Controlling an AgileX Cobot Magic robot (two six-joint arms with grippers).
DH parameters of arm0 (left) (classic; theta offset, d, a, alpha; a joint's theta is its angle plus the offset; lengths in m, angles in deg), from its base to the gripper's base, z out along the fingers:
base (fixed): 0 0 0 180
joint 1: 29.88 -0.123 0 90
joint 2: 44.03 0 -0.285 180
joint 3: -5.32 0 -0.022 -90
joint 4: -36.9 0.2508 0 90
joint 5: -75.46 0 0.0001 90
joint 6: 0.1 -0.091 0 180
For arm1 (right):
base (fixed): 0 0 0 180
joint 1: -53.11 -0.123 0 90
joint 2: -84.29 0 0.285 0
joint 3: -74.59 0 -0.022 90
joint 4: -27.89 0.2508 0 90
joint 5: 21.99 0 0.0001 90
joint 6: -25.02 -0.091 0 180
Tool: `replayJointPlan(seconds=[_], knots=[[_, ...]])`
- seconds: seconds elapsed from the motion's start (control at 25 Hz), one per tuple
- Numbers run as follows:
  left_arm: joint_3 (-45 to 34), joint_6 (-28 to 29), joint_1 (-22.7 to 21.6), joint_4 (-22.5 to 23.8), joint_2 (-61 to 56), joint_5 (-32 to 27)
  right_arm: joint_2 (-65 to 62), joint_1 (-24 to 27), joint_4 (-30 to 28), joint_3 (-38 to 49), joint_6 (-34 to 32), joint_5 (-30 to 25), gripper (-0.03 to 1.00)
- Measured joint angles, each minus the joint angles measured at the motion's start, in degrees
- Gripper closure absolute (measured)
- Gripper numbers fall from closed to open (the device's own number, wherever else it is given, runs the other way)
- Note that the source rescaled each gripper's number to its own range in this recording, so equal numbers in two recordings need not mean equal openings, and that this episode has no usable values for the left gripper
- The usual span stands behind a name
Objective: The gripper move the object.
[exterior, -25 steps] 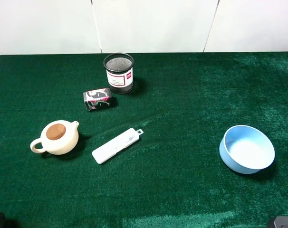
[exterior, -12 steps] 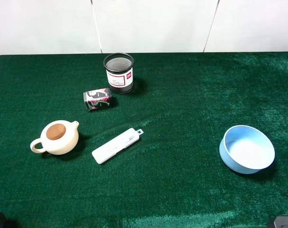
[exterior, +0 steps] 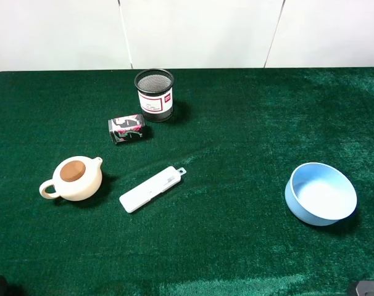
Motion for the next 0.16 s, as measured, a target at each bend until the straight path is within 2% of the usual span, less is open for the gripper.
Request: replayJointPlan(seconds=[0.16], knots=[[0.0, 0.0, 0.0, 0.0, 0.0, 0.0, 0.0, 0.0, 0.0, 0.0, 0.0, 0.0, -0.03]])
